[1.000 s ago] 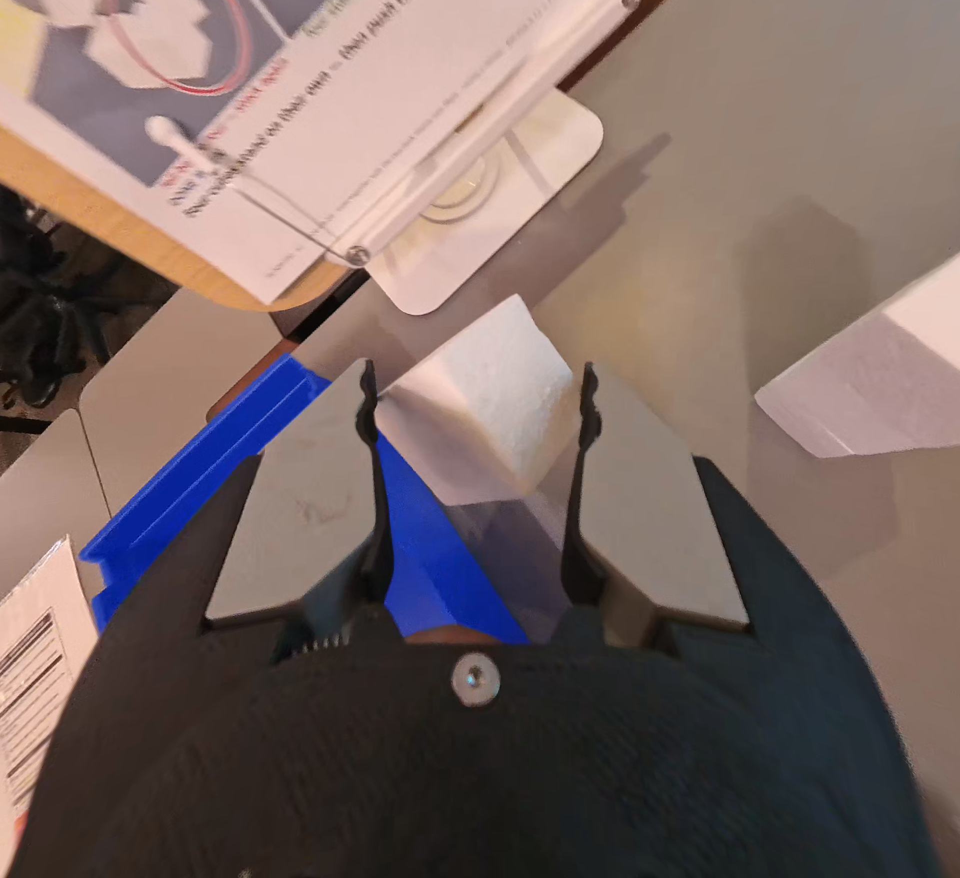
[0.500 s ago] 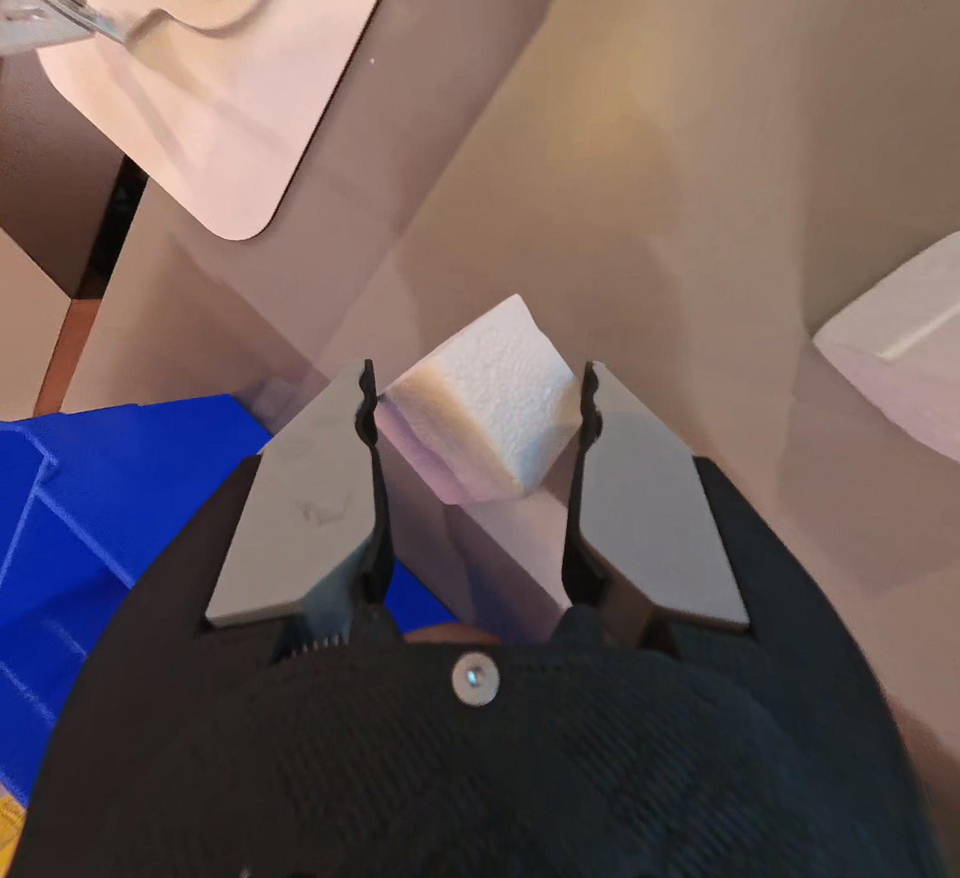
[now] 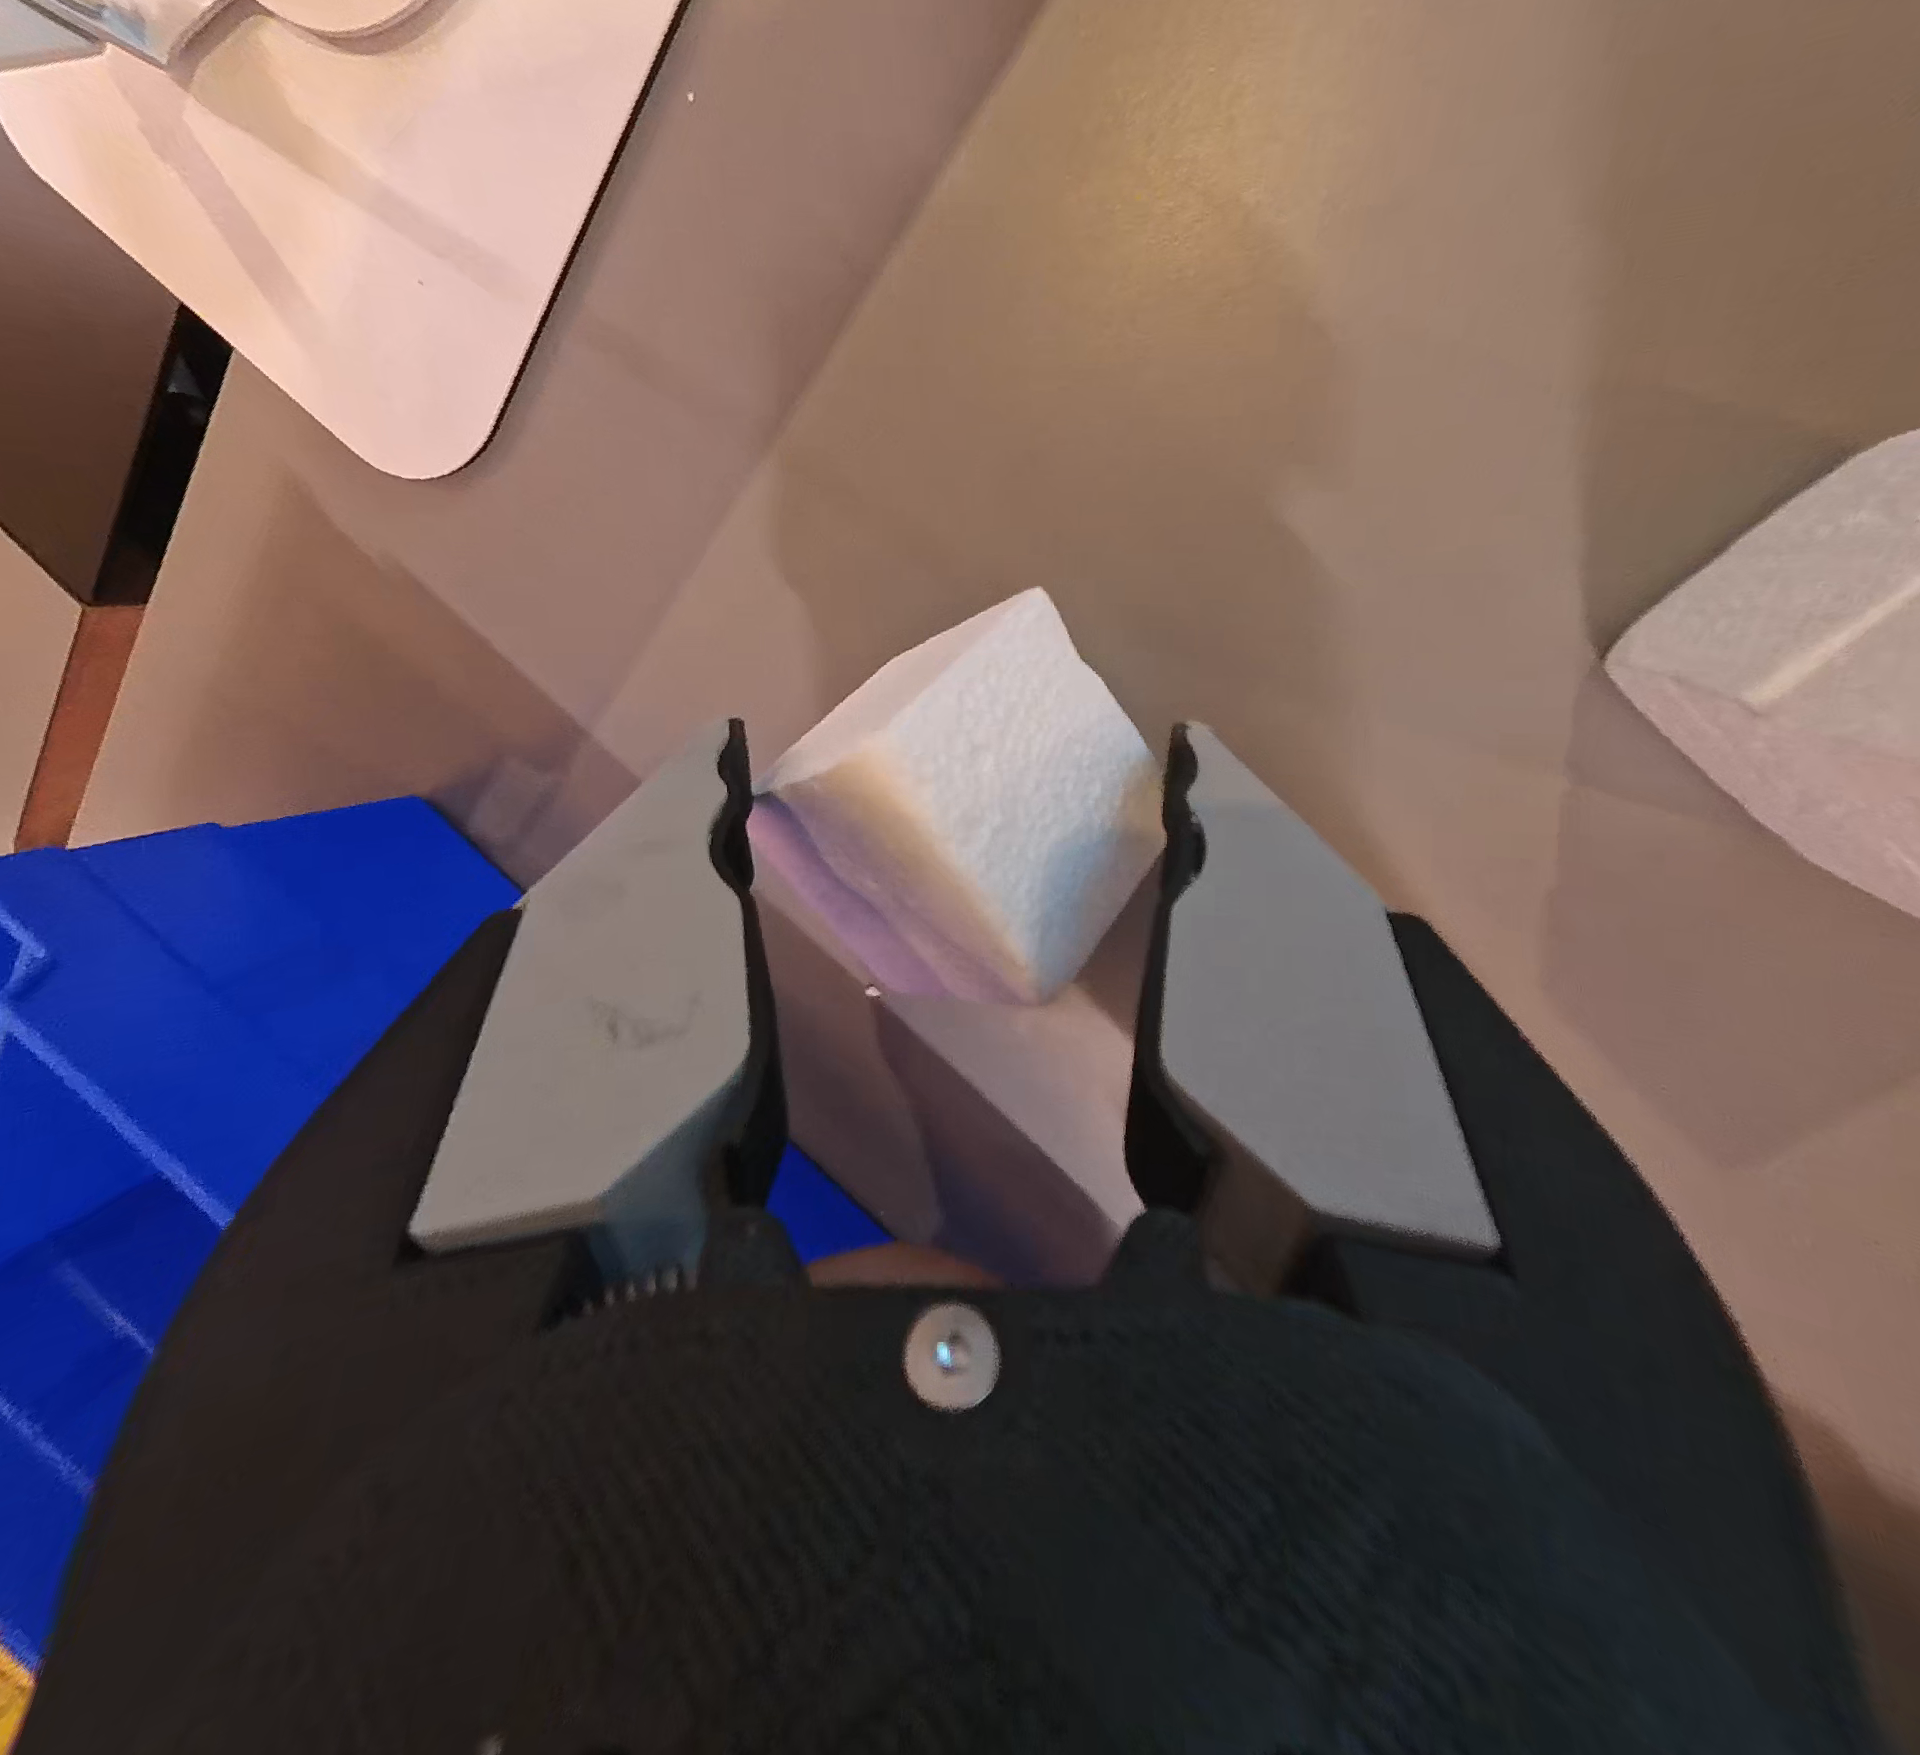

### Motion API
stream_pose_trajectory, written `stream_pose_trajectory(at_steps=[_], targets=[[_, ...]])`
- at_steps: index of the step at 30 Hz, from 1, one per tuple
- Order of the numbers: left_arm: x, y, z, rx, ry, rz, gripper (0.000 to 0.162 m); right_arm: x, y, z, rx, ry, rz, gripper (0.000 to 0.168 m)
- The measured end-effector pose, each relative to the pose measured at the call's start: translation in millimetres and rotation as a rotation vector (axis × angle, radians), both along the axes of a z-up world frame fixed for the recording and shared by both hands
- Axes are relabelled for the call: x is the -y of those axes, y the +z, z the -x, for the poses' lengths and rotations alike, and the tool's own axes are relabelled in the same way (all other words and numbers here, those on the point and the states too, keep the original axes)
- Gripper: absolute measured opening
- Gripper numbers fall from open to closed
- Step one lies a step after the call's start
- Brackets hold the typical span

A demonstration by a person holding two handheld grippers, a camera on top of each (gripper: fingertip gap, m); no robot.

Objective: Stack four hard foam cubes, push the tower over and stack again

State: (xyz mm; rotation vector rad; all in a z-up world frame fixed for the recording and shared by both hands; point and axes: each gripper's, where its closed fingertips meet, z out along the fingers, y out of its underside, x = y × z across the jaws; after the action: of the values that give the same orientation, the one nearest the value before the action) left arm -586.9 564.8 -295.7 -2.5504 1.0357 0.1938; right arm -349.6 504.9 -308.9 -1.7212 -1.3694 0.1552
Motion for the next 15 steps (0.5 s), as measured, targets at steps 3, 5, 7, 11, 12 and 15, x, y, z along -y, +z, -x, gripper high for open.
stream_pose_trajectory(at_steps=[3,5,7,11,12,15], targets=[[-0.2,1.2,0.7,0.0,0.003,-0.005,0.079,0.0,-0.1,0.0,0.0,0.0,0.0,0.039],[-0.4,2.4,0.8,0.002,0.002,-0.01,0.079,0.0,-0.1,0.0,0.0,0.0,0.0,0.039],[0.1,3.4,1.7,-0.001,0.003,-0.013,0.079,0.0,-0.1,0.0,0.0,0.0,0.0,0.038],[-0.2,8.2,4.1,0.005,0.012,-0.027,0.079,0.1,-0.2,-0.1,0.001,-0.001,-0.001,0.039],[-0.3,9.8,4.5,0.008,0.013,-0.031,0.079,0.1,-0.2,0.0,0.001,0.0,-0.001,0.039],[-0.2,14.6,6.7,0.015,0.018,-0.043,0.079,0.0,-0.2,0.0,0.0,0.0,0.0,0.039]])
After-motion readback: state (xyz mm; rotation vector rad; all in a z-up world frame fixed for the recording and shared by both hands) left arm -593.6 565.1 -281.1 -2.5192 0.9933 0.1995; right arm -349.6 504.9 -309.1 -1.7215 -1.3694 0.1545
